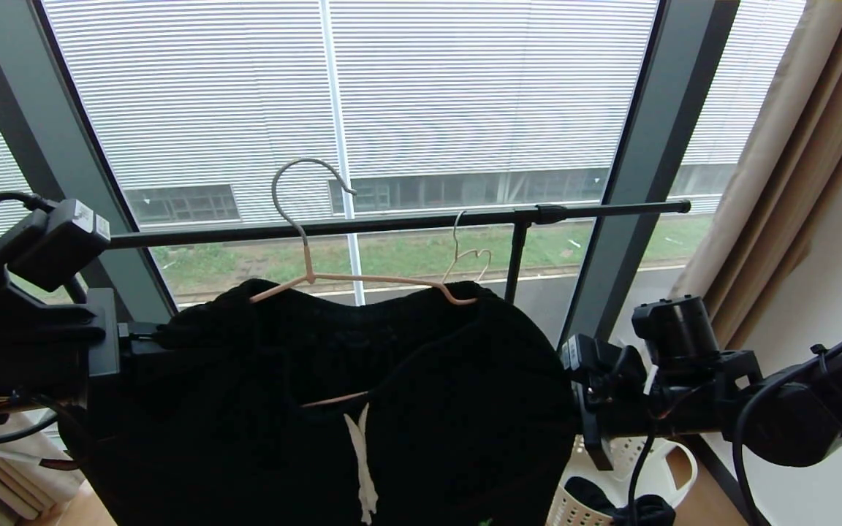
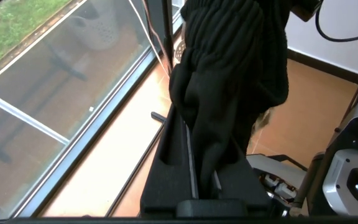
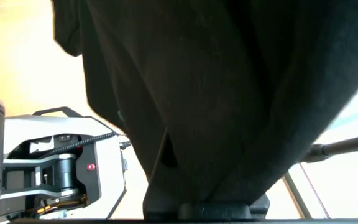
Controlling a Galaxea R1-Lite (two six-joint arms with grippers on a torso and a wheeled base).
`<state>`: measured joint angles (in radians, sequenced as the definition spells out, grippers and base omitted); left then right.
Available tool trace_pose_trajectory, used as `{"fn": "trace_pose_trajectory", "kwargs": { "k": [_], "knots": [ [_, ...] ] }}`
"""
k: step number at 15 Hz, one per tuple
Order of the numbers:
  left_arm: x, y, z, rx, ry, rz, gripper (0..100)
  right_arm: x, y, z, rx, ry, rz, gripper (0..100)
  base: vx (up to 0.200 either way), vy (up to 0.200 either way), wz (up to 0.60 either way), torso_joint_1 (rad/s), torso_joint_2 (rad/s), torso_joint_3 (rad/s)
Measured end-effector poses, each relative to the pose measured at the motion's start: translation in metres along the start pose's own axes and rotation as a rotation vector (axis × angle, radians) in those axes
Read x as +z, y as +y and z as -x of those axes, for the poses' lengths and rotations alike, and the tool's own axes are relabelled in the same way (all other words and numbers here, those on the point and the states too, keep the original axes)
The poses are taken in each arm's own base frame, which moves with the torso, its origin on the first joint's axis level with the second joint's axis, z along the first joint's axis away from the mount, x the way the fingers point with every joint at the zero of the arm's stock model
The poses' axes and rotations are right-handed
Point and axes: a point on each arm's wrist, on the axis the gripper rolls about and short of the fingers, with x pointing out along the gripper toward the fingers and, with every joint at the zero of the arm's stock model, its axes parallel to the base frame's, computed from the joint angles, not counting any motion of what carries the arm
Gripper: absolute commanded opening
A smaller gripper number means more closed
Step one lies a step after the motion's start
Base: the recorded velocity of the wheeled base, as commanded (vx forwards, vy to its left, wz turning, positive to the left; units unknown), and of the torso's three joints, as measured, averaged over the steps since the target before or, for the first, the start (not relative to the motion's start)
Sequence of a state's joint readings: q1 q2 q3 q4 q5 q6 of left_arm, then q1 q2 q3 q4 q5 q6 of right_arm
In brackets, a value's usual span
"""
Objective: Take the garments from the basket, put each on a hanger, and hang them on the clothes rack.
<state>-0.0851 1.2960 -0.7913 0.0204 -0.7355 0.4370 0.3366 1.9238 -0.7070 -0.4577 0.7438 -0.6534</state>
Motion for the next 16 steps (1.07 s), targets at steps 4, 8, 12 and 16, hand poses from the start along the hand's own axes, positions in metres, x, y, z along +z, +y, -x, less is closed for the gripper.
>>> {"fn": "trace_pose_trajectory", "kwargs": {
  "k": [4,8,12,16],
  "knots": [
    [-0.002,-0.001,0.011,-0.009,-0.034,0.005,0,0.000,-0.003,0.002,-0.013,-0.003,-0.002,0,0.000,0.000,0.00,0.000,0.00,0.000],
    [-0.007,-0.002,0.012,-0.007,-0.026,0.014,0,0.001,0.000,0.001,-0.003,0.000,-0.005,0,0.000,0.000,0.00,0.000,0.00,0.000],
    [-0.008,-0.003,0.011,-0.007,-0.024,0.016,0,0.003,0.005,0.000,0.006,0.001,0.011,100,0.000,0.000,0.00,0.000,0.00,0.000],
    [-0.016,-0.004,0.013,0.011,-0.024,0.022,0,0.006,0.010,0.002,0.008,-0.004,0.054,100,0.000,0.000,0.00,0.000,0.00,0.000]
  ]
}}
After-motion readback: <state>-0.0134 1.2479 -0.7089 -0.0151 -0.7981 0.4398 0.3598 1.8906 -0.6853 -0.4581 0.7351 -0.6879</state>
